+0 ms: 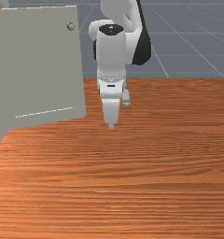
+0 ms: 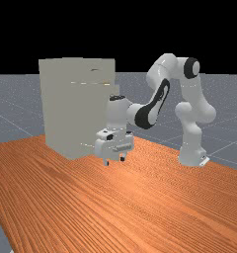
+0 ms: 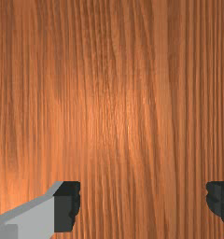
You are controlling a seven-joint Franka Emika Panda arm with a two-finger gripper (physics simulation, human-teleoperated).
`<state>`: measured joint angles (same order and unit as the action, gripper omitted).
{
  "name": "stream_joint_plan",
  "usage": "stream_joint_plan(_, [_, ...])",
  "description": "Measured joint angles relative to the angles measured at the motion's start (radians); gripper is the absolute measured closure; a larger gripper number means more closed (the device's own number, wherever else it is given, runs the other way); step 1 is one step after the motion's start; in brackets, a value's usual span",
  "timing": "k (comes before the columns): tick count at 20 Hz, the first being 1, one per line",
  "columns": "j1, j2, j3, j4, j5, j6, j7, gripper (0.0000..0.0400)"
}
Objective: Close the cabinet door
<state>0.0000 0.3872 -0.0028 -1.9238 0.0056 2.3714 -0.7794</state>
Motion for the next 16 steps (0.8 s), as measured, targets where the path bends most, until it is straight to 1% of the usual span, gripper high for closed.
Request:
stream_joint_plan(1, [0.004, -0.001, -0.010, -0.005, -0.017, -0.012, 0.008, 0.0151])
stream_joint_plan(2, [0.002, 0.001, -0.019, -0.010, -0.027, -0.020, 0.012, 0.0242])
stream_joint_plan(3, [0.001, -0.001, -0.028, -0.015, -0.030, -0.032, 0.033, 0.0147])
stream_joint_plan(4, [0.000, -0.004, -0.033, -0.017, -0.031, -0.039, 0.046, 0.0089])
stream_joint_plan(5, [0.000, -0.006, -0.036, -0.018, -0.032, -0.043, 0.054, 0.0054])
stream_joint_plan(6, [0.000, -0.007, -0.038, -0.019, -0.033, -0.045, 0.059, 0.0033])
stream_joint_plan(7, [0.019, -0.108, -0.052, -0.095, -0.037, -0.173, 0.263, 0.0175])
stream_joint_plan(8, [0.036, -0.213, -0.059, -0.108, -0.026, -0.284, 0.456, 0.0262])
stream_joint_plan(9, [0.046, -0.281, -0.065, -0.103, -0.009, -0.356, 0.644, 0.0316])
stream_joint_plan(10, [0.052, -0.319, -0.071, -0.100, 0.009, -0.403, 0.827, 0.0348])
stream_joint_plan(12, [0.052, -0.340, -0.085, -0.094, 0.054, -0.460, 1.158, 0.0381])
stream_joint_plan(14, [0.045, -0.342, -0.094, -0.093, 0.083, -0.482, 1.302, 0.0393])
stream_joint_plan(16, [0.043, -0.337, -0.097, -0.087, 0.095, -0.484, 1.352, 0.0397])
